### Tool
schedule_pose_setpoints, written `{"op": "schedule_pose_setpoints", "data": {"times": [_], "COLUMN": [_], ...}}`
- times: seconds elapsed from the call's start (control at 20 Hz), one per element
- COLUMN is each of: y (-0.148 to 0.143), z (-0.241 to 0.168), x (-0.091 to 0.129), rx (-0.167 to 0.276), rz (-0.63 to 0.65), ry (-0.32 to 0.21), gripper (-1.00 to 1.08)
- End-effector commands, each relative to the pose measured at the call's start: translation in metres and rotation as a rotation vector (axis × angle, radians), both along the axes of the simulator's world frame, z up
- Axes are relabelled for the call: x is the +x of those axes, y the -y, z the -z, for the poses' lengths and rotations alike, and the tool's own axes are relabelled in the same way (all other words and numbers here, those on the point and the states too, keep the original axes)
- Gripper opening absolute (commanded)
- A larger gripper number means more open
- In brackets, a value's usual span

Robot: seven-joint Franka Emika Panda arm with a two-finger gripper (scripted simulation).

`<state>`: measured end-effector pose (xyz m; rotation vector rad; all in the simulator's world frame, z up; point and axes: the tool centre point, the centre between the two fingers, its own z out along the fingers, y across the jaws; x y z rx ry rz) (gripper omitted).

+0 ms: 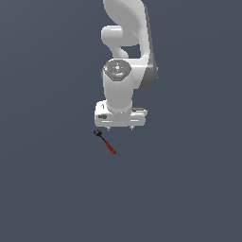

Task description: Pick up the object and move it to a goal position.

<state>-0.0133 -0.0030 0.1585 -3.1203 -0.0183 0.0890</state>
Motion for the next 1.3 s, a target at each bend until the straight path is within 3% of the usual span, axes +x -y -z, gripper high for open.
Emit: {"op": "schedule_pose_setpoints", "data": {"times": [0.0, 0.4, 0.7, 1.25], "y": [0.000, 0.025, 0.026, 0.036], "z": [0.000, -0.017, -0.016, 0.001], "x": [0.000, 0.004, 0.004, 0.003], "rx": [0.000, -0.027, -0.027, -0.026], "rz": [0.000, 0.036, 0.030, -0.083], "ry": [0.000, 0.019, 0.020, 0.025], "gripper": [1.00, 1.00, 1.00, 1.00]}}
